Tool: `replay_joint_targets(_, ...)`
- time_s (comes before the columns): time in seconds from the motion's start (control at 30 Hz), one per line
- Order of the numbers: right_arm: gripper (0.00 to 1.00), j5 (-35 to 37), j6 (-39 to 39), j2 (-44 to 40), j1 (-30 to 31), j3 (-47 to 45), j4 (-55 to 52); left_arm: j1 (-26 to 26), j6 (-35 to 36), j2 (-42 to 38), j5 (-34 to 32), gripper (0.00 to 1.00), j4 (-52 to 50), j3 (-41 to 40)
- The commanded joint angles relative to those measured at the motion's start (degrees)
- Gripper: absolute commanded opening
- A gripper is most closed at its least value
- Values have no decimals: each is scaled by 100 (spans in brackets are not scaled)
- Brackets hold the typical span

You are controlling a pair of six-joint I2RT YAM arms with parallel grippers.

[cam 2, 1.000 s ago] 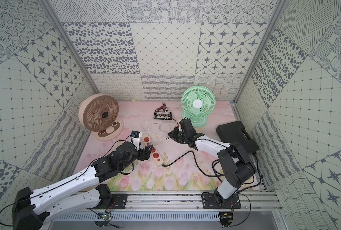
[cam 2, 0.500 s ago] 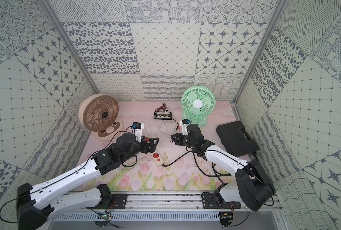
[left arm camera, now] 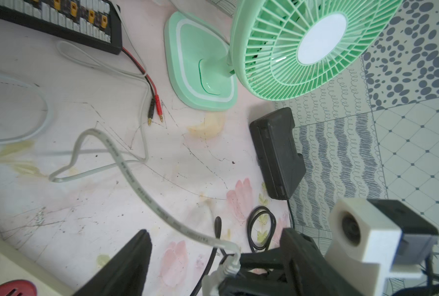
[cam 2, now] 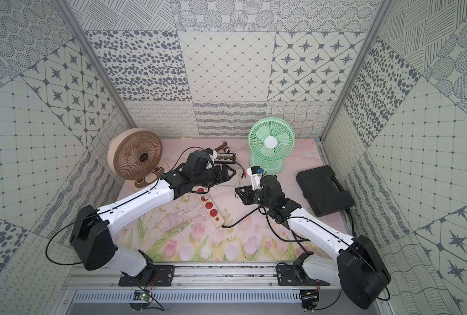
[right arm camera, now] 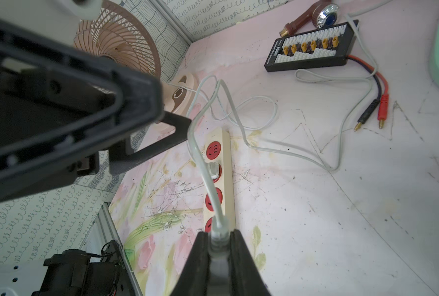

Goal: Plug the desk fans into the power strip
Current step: Pick up the plug from the center of the board.

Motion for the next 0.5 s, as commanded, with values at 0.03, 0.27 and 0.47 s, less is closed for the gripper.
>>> replay_joint_targets(0.03,0,47,-216,-267,38,-133,165,120,-607,611,1003,79,-62,537)
replay_joint_targets(0.27,0,-34,-346,-562,48,-321,90,237,-733,825,868,55,3,604)
replay_joint_targets(0.47,0,-122,-493,-729,61,-370,-142,349,-751,909,941,19,-104,825)
